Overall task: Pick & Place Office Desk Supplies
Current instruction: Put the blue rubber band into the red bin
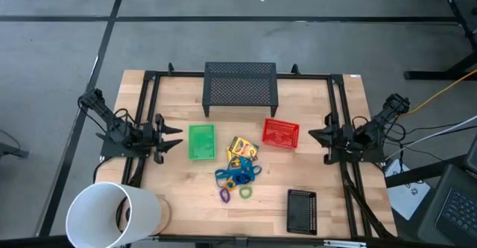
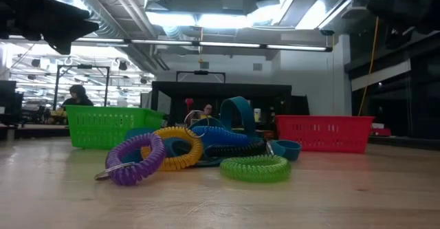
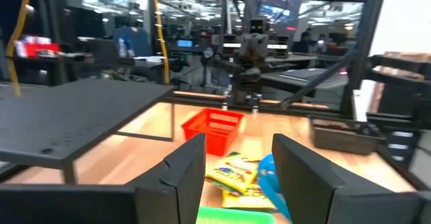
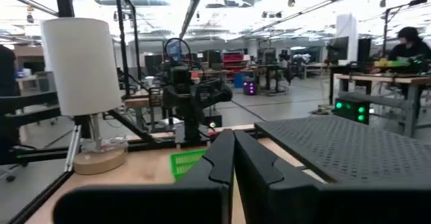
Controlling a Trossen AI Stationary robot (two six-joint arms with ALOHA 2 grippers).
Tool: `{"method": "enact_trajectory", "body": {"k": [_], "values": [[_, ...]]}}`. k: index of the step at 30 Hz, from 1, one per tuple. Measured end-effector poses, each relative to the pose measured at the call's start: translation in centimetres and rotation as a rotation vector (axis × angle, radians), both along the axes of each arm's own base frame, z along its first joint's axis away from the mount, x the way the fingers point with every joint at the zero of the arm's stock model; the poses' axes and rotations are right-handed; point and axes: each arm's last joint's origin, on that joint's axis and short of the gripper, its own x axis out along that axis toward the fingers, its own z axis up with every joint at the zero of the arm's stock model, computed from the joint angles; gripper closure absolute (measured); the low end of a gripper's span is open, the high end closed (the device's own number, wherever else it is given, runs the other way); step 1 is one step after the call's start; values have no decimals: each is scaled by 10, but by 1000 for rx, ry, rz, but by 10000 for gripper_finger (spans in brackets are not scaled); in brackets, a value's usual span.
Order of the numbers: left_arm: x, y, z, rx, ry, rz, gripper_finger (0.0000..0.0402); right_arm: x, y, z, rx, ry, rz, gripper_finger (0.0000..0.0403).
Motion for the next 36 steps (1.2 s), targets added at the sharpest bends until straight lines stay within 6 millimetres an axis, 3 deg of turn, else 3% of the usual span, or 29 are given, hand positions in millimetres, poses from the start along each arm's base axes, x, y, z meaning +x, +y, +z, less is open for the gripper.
{"method": "enact_trajectory", "body": {"k": [9, 14, 21, 28, 36], "values": [[0, -3, 0, -82, -12, -121, 233, 13, 7, -3, 85, -2, 253, 389], [5, 0, -1, -97, -1, -89, 233, 25, 2, 2, 97, -54, 157, 372], [16, 4, 0, -82, -3, -106, 233, 47, -7, -16, 120, 88, -3, 335], [28, 10, -9, -82, 87, -45, 233, 67, -11, -11, 133, 103, -59, 320], [42, 11, -6, -72, 140, -54, 233, 113, 5, 2, 72, 287, -29, 231]]}}
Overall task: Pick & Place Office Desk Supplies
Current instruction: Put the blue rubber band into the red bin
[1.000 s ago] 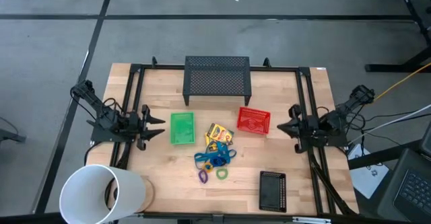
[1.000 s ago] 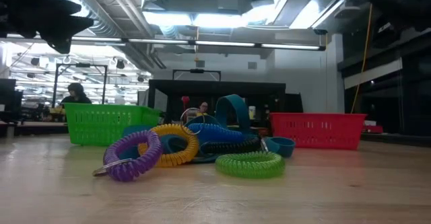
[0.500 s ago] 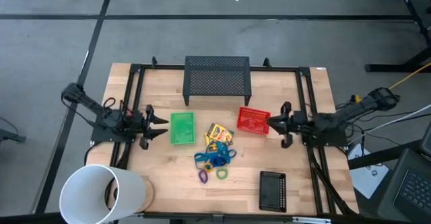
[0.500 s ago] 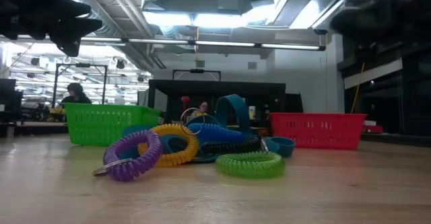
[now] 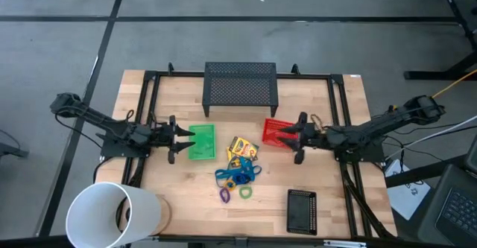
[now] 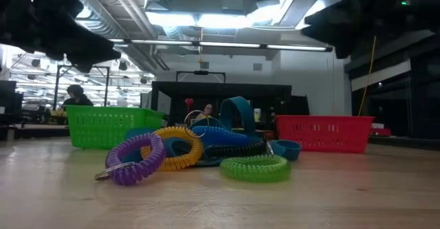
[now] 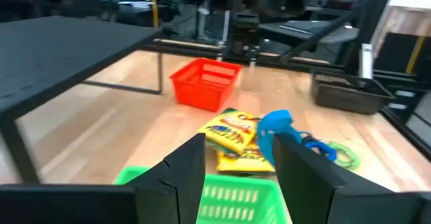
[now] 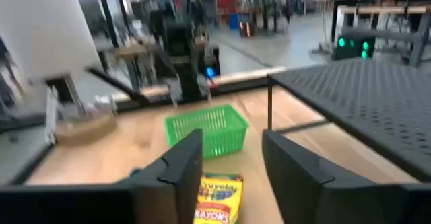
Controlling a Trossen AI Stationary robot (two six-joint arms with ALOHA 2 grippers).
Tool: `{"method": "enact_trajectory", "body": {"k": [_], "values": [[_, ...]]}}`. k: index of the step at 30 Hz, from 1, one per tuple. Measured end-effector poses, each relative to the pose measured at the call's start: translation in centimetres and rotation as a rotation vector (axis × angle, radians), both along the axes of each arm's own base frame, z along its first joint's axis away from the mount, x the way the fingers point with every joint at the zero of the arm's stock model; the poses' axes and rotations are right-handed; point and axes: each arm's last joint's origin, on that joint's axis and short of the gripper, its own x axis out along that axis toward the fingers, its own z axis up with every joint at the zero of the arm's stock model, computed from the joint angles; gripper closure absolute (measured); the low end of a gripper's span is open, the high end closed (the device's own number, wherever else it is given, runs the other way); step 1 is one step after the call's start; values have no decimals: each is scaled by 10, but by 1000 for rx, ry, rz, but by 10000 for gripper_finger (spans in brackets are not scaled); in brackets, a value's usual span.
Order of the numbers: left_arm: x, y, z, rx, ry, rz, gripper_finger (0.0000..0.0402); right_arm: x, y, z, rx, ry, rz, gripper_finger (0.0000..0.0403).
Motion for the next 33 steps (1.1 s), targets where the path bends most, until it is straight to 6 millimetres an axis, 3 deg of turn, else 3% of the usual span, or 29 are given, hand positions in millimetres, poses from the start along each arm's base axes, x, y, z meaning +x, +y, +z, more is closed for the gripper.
{"method": "enact_trajectory", "body": {"k": [5, 11, 15, 22, 33], "values": [[7, -4, 4, 33, 14, -32, 233, 39, 14, -3, -28, 126, 81, 212], [13, -5, 4, 49, 45, -32, 233, 85, 32, -12, -56, 348, 179, 230], [13, -6, 3, 52, 55, -32, 233, 105, 39, -23, -64, 491, 202, 239], [14, -6, 4, 44, 52, -31, 233, 121, 42, -36, 29, 570, 308, 233], [14, -6, 4, 33, 51, -28, 233, 123, 43, -40, 72, 580, 327, 229]]}}
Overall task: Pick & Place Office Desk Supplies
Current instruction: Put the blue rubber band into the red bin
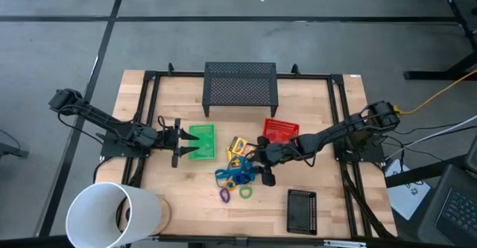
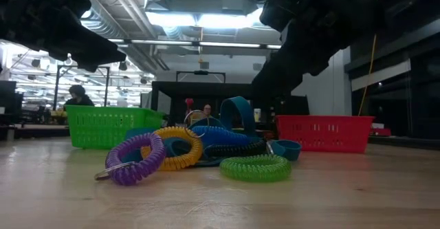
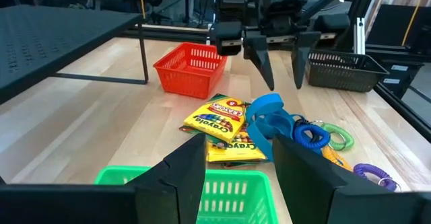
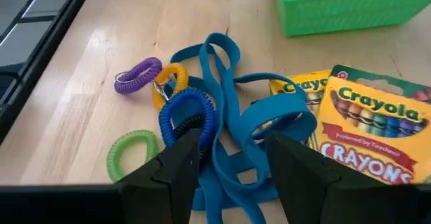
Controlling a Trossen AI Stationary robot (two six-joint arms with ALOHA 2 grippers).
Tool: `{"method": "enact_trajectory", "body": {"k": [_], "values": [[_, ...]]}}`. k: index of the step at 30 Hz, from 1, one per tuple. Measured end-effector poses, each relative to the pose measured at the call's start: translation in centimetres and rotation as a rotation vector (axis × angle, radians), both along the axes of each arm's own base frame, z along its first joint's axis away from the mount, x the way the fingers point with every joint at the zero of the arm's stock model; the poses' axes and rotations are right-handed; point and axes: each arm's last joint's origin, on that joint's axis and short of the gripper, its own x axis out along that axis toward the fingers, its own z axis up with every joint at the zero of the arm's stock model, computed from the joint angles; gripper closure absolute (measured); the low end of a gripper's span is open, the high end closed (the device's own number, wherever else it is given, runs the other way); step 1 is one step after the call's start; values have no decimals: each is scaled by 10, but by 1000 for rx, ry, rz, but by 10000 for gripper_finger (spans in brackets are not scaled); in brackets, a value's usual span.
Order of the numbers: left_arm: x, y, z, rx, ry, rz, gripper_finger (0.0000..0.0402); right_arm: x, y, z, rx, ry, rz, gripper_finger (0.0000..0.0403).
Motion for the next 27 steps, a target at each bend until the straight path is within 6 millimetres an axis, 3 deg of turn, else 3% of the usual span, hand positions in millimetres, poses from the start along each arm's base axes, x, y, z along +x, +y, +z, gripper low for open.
{"method": "enact_trajectory", "body": {"k": [10, 16, 20, 25, 27], "values": [[0, 0, 0, -7, -2, 6, 233, 13, -8, -23, 52, 3, -1, 229], [0, 0, 0, -7, -2, 5, 233, 15, -12, -23, 35, -11, -22, 241], [0, 0, 0, -7, -2, 5, 233, 15, -12, -21, 4, -27, -6, 288], [0, 0, 0, -6, -2, 5, 233, 15, -12, -20, -28, -37, 14, 385], [0, 0, 0, -6, -1, 5, 233, 15, -12, -17, -42, -60, 24, 391]]}}
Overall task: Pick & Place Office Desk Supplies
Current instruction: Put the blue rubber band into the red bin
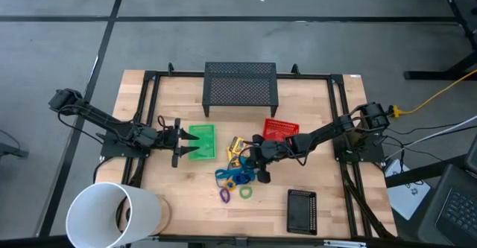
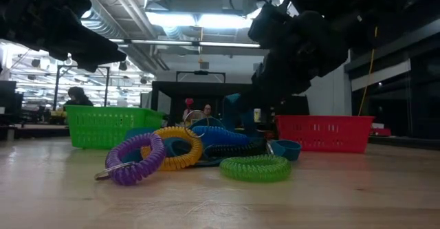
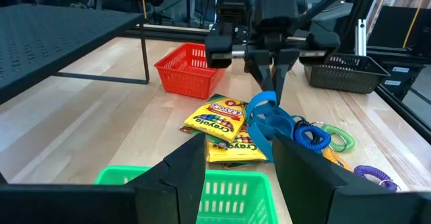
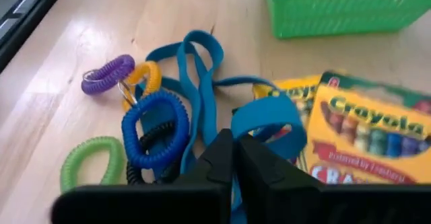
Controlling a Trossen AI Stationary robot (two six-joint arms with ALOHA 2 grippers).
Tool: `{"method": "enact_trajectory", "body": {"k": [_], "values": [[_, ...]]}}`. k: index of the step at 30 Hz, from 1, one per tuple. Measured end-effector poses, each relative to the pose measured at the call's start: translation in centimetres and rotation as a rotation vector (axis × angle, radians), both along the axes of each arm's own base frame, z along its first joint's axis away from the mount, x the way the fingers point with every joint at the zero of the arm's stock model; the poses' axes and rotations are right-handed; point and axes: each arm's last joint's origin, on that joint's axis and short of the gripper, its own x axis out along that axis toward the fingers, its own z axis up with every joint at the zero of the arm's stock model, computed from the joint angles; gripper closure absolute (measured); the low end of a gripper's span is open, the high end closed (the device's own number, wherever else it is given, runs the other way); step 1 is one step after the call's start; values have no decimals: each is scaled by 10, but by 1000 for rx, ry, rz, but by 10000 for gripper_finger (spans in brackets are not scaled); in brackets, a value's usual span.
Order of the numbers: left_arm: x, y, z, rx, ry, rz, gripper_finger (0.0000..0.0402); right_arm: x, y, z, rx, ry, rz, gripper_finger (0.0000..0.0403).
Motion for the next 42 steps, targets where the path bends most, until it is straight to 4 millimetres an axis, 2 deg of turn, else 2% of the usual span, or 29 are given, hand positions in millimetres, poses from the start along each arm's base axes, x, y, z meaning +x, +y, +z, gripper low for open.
{"method": "enact_trajectory", "body": {"k": [3, 10, 13, 16, 21, 27, 42], "values": [[0, 0, 0, 0, 0, 2, 233, 3, 2, 14, -8, -53, 17, 391], [0, 0, 0, 0, 0, 2, 233, 5, 13, 66, -85, -233, 18, 397], [0, 0, 0, 0, 0, 2, 233, -2, 17, 84, -117, -277, -34, 398], [0, 0, 0, -2, 0, 1, 233, -14, 19, 94, -188, -253, -129, 399], [0, 0, 0, -15, -1, 3, 233, -39, 17, 103, -298, -153, -332, 399], [0, 0, 0, -17, -2, 4, 233, -60, 11, 106, -350, -73, -474, 400], [0, 0, 0, -17, -2, 5, 233, -75, 1, 97, -445, 28, -631, 401]]}}
